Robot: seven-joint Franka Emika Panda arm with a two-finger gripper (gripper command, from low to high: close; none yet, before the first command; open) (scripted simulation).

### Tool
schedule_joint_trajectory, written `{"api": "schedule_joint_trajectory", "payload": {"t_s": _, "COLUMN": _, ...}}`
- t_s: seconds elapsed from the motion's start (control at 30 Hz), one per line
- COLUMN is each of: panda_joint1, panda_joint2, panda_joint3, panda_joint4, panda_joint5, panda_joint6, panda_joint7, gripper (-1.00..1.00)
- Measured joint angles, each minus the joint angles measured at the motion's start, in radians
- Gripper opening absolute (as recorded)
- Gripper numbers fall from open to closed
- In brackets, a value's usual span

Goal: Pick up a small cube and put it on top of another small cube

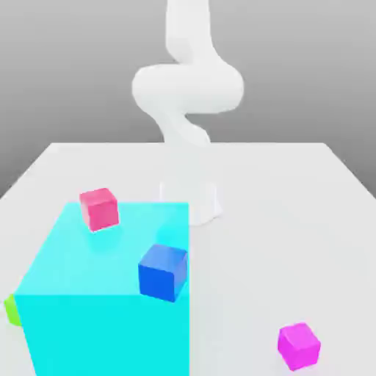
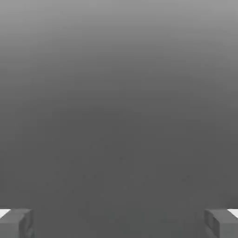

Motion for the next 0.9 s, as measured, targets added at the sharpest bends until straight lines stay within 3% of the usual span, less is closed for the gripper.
{"api": "schedule_joint_trajectory", "payload": {"t_s": 0.47, "panda_joint1": 0.013, "panda_joint2": 0.514, "panda_joint3": 0.152, "panda_joint4": -0.06, "panda_joint5": -0.104, "panda_joint6": 0.188, "panda_joint7": 0.097, "gripper": 0.0}}
{"api": "schedule_joint_trajectory", "payload": {"t_s": 0.9, "panda_joint1": 0.105, "panda_joint2": 0.979, "panda_joint3": 0.211, "panda_joint4": -0.114, "panda_joint5": -0.157, "panda_joint6": 0.368, "panda_joint7": 0.156, "gripper": 0.0}}
